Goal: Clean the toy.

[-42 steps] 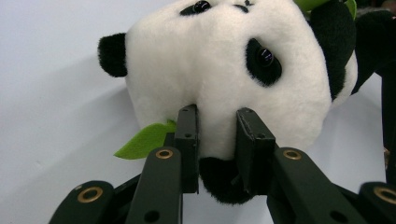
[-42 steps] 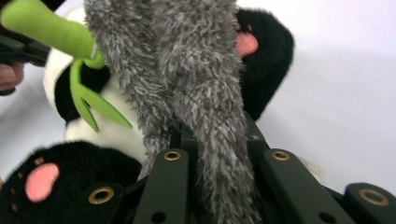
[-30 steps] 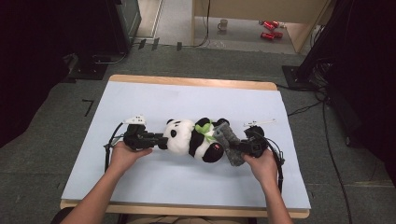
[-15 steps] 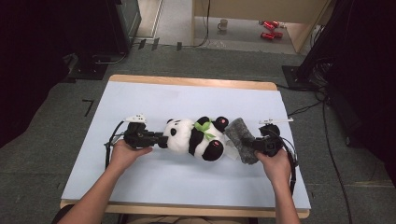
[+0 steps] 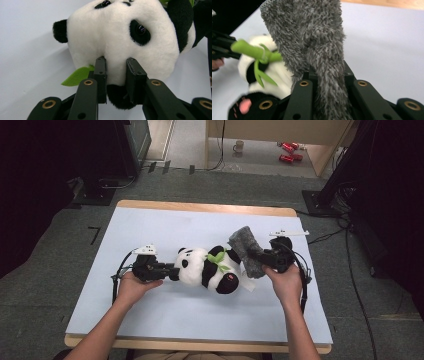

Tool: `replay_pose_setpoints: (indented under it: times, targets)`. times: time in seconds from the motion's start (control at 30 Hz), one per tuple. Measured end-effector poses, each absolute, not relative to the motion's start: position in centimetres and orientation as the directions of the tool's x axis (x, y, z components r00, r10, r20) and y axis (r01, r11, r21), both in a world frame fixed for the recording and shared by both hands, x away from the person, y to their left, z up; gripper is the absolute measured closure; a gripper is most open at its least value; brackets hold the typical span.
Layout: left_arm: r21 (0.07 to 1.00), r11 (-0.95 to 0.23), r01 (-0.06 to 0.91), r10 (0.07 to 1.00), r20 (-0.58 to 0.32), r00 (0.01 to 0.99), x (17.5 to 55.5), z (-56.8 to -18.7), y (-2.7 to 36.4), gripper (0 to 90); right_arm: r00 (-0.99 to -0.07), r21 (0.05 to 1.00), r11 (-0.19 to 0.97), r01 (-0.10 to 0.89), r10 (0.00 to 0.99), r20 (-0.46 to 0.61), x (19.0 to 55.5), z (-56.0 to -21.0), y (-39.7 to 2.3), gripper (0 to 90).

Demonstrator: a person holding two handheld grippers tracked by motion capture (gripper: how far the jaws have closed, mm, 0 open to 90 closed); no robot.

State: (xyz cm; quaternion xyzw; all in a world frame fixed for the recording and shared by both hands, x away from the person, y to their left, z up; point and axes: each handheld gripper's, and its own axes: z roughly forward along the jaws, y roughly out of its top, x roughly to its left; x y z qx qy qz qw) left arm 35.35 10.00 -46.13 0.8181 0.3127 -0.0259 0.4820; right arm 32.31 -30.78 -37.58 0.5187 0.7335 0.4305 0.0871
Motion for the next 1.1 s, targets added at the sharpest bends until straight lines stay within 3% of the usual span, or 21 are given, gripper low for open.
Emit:
replay_pose_setpoints:
  times: [0.3, 1.1]
  targets:
    - [0.771, -0.320, 0.550, 0.500, -0.356, 0.789, 34.9, -46.3, 10.1, 73.1, -0.465, 0.699, 0.137, 0.702, 0.831, 0.305, 34.1, -39.1, -28.7, 78.0]
    - [0.765, -0.306, 0.567, 0.485, -0.387, 0.784, 35.3, -46.5, 10.3, 72.7, -0.370, 0.608, 0.125, 0.784, 0.880, 0.296, 34.0, -42.3, -31.8, 78.3]
